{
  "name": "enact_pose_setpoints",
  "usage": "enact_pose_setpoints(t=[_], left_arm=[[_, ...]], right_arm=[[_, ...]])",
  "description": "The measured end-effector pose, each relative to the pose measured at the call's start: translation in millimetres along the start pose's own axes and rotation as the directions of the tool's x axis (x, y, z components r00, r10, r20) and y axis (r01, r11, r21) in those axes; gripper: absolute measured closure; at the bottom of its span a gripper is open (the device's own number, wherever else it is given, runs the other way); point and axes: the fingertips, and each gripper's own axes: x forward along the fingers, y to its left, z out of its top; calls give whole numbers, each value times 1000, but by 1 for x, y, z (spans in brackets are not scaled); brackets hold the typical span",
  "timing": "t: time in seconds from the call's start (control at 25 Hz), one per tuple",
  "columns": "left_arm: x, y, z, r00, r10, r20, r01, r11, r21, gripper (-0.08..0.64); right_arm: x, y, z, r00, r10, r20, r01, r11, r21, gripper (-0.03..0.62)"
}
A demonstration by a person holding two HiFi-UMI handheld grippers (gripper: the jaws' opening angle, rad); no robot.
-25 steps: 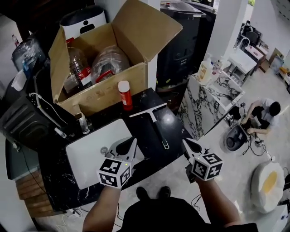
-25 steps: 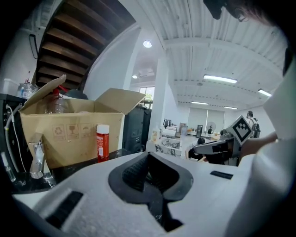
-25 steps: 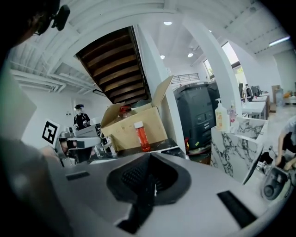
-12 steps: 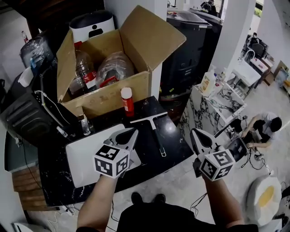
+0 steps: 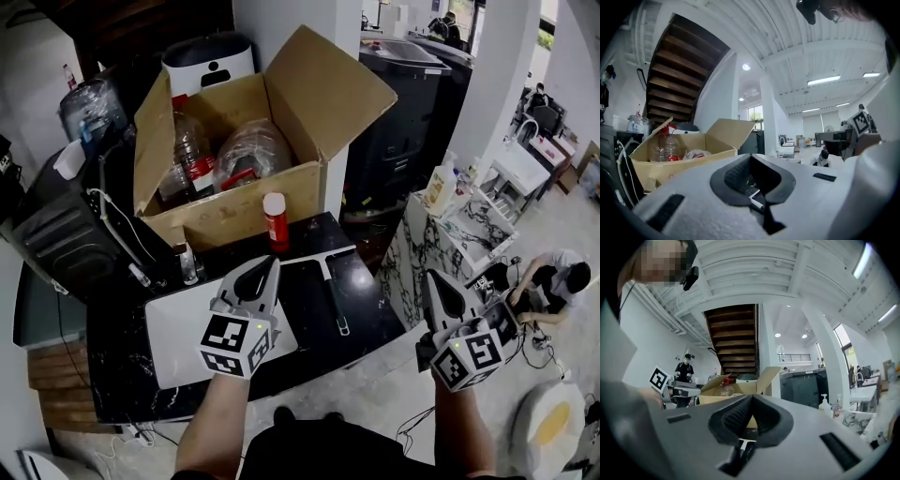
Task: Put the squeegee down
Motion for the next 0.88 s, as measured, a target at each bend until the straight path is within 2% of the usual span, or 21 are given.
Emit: enact_pose_setpoints(t=[0.16, 0.4, 0.68, 0.88], left_arm=[[1, -3, -13, 1000, 0, -24, 0, 1000, -4, 557], [1, -8, -27, 996, -56, -76, 53, 998, -42, 555], [1, -10, -28, 996, -23, -87, 29, 998, 63, 555], [0, -13, -30, 995, -44, -93, 47, 998, 33, 555]], right_arm=[[7, 8, -14, 999, 37, -28, -37, 999, 29, 589], [12, 16, -23, 997, 55, -47, -52, 997, 48, 589], [15, 33, -23, 995, 84, -57, -81, 996, 39, 589], [15, 36, -25, 994, 82, -68, -80, 996, 29, 590]])
